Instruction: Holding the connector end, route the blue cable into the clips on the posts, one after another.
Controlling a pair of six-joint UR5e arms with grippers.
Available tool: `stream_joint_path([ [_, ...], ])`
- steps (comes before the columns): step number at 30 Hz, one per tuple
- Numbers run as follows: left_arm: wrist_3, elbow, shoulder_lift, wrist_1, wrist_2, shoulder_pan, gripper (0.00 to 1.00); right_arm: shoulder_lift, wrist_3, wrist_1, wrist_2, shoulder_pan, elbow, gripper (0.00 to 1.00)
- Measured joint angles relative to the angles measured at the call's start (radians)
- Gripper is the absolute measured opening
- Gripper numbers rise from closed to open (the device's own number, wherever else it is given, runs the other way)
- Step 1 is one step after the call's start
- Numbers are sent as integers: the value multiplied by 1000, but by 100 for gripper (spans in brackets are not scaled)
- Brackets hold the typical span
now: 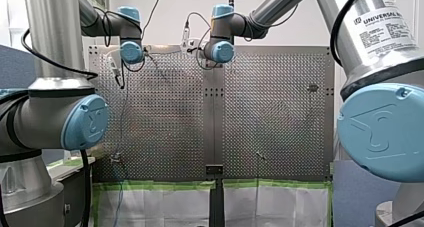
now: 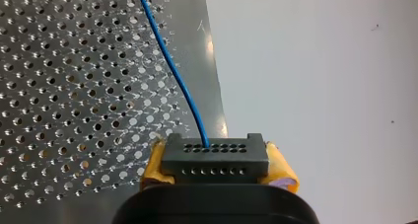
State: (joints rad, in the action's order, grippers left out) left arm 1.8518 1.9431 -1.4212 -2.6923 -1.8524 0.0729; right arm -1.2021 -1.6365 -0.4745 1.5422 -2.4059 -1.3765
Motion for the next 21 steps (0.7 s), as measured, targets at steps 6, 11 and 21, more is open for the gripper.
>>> stream_joint_path([
  [6, 30, -2, 27, 0, 7, -17, 0, 1, 0, 0, -3, 1, 1, 0],
  [11, 38, -3, 15, -1, 13, -28, 0, 5, -1, 0, -6, 1, 5, 0],
  [21, 42, -5, 1, 5, 62, -51, 0, 9, -1, 1, -13, 1, 16, 0],
])
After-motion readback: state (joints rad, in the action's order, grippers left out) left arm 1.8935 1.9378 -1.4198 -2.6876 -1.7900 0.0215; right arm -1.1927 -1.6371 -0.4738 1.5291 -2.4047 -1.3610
